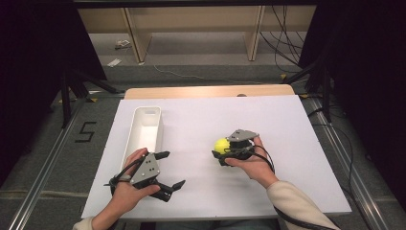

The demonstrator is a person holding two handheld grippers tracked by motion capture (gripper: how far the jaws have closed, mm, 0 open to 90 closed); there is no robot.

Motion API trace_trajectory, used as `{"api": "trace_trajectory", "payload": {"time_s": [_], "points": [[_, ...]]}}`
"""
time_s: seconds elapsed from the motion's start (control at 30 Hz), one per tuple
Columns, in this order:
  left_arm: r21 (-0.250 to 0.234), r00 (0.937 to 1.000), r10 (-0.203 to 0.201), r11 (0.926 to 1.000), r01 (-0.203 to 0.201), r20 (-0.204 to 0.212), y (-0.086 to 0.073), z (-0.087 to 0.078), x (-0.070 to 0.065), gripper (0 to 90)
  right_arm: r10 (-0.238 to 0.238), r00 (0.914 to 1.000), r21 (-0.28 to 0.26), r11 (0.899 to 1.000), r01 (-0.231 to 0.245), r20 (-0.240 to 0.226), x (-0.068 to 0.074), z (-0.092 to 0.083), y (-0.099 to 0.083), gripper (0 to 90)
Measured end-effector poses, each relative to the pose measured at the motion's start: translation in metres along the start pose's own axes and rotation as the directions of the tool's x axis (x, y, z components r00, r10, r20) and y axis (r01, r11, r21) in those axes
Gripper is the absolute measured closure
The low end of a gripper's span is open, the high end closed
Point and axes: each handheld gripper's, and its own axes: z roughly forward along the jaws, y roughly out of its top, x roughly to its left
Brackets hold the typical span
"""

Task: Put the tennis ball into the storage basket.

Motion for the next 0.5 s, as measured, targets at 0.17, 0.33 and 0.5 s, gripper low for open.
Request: {"api": "trace_trajectory", "payload": {"time_s": [0.17, 0.33, 0.5], "points": [[-0.001, 1.0000, 0.001, 1.0000, -0.001, 0.000, 0.0001, 0.0000, 0.0000, 0.0, 0.007, 1.0000, -0.006, 1.000, -0.007, 0.003, -0.0013, -0.0017, 0.0015, 25.7], [-0.002, 1.0000, 0.002, 1.0000, -0.002, 0.001, 0.0003, -0.0002, -0.0001, 0.0, 0.013, 0.9999, -0.012, 1.000, -0.013, 0.008, -0.0028, -0.0024, 0.0019, 25.7], [-0.001, 1.0000, 0.003, 1.0000, -0.003, 0.003, 0.0005, 0.0003, -0.0007, 0.0, 0.016, 0.9998, -0.021, 1.000, -0.016, 0.009, -0.0032, -0.0038, 0.0029, 25.8]]}}
